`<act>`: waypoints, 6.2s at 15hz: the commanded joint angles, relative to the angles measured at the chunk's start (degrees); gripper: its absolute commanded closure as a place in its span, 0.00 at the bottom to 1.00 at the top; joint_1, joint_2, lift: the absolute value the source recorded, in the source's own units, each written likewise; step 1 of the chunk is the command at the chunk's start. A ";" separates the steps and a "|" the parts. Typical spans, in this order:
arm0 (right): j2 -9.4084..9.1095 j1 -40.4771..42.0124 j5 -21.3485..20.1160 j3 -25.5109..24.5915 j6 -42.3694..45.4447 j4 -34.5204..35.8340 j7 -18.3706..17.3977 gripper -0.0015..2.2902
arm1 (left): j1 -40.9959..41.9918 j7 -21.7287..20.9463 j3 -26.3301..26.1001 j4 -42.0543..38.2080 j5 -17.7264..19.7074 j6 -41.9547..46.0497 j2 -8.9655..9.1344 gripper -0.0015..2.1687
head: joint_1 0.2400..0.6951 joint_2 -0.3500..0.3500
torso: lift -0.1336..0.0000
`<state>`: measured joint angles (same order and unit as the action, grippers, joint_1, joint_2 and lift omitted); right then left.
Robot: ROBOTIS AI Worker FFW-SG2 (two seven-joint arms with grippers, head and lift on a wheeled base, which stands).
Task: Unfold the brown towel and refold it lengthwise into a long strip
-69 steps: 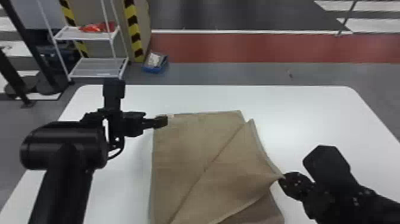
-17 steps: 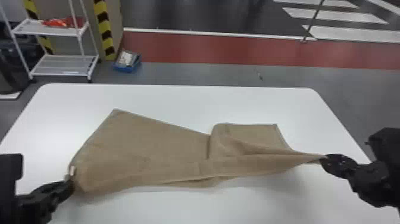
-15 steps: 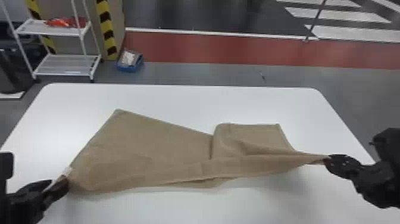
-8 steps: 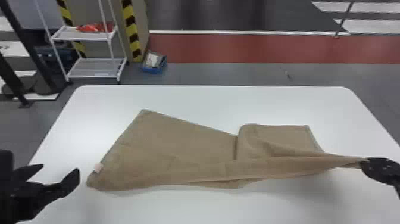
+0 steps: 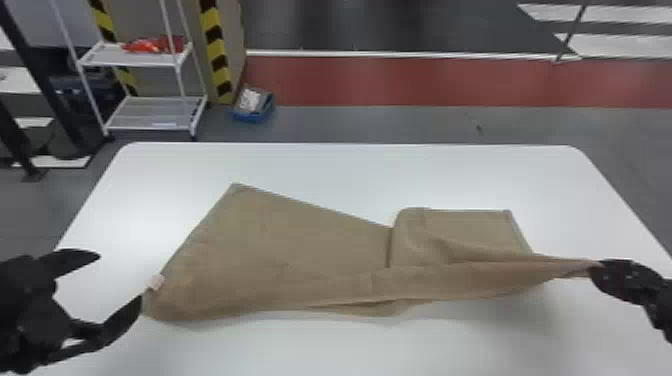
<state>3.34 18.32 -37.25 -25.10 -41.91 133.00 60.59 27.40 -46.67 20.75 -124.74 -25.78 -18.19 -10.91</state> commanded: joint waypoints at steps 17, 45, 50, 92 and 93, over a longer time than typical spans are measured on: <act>-1.32 -0.65 -0.54 -0.12 -0.76 -0.64 0.23 0.62 | -13.25 -23.12 -10.64 15.85 -25.72 5.57 -9.30 0.30 | 1.00 0.39 | 0.08; 2.46 -51.80 0.78 14.82 -21.15 -32.37 -20.25 0.62 | -64.05 -2.46 -16.01 33.95 -15.09 -26.07 2.47 0.99 | 0.42 0.44 | 0.08; 5.19 -36.07 9.13 8.23 -21.86 -14.35 -18.23 0.62 | -43.05 -3.52 -6.69 10.58 -7.62 -26.42 -0.25 0.99 | 0.42 0.44 | 0.08; 7.82 -18.76 -0.72 9.11 -0.41 -25.25 -2.58 0.62 | -28.63 -11.34 -7.30 22.62 -19.39 -12.89 -4.91 0.99 | 1.00 0.54 | 0.08; 7.91 -19.20 -1.24 9.37 -0.41 -25.69 -2.58 0.62 | -28.90 -11.34 -7.57 23.14 -19.57 -12.89 -5.00 0.99 | 1.00 0.54 | 0.08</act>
<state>11.14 -0.27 -37.67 -16.23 -42.26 107.71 58.01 -0.95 -57.98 13.63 -102.28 -45.06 -30.98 -15.84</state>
